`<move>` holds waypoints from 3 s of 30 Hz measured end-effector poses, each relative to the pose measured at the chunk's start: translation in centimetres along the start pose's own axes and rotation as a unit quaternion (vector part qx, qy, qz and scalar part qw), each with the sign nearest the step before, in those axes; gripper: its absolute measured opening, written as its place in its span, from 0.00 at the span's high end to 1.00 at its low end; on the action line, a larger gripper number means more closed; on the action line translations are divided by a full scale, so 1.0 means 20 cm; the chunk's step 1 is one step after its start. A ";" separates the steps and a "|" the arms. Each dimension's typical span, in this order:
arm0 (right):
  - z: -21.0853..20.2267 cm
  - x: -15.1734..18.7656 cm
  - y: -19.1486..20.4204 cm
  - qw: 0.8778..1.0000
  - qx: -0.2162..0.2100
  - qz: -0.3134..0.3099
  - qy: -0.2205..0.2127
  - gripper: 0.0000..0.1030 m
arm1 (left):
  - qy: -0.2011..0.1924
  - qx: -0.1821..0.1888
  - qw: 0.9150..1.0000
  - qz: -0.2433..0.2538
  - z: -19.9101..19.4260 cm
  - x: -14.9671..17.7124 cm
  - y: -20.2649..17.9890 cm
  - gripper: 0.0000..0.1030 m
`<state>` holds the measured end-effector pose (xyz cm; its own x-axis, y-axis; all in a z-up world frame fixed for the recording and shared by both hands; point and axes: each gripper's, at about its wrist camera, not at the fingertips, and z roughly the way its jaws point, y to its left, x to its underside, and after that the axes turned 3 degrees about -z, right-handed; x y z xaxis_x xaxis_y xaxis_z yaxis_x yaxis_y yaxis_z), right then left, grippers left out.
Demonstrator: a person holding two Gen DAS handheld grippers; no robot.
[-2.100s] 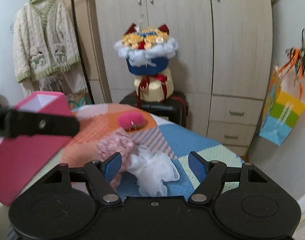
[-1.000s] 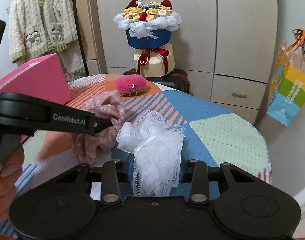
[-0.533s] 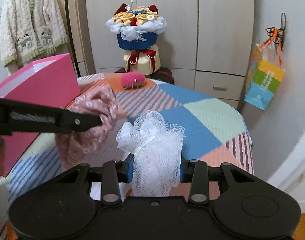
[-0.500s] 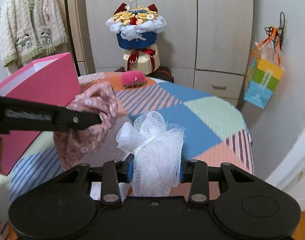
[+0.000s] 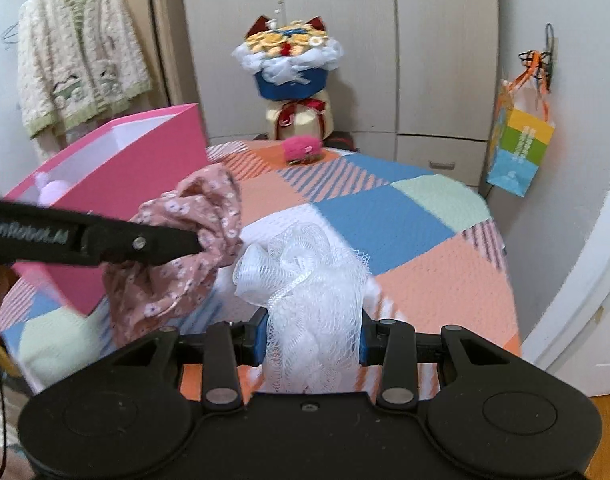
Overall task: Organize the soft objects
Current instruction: 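Carry the scrunchie with the left gripper while the right gripper carries the bath puff into the pink box, then open both grippers over the pink box and withdraw toward the table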
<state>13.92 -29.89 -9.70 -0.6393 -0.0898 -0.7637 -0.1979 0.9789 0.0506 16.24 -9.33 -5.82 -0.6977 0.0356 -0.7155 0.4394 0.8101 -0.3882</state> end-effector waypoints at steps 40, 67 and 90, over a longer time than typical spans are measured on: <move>0.17 -0.76 0.88 0.963 -0.220 -0.147 -0.045 0.56 | -0.085 -0.125 0.988 -0.030 -0.71 -0.37 0.81 0.81; 0.20 -0.84 0.70 0.964 -0.180 -0.163 -0.111 0.21 | -0.097 -0.164 0.982 0.020 -0.61 -0.47 0.77 0.26; 0.05 -0.59 0.07 0.981 -0.102 -0.133 -0.099 0.19 | 0.027 -0.078 0.996 0.025 -0.09 -0.62 0.20 0.26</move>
<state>21.95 -27.34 -1.23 -0.3924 -0.2808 -0.8759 -0.4958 0.8667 -0.0557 25.56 -5.50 2.65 -0.7088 0.1054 -0.6975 0.3839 0.8872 -0.2560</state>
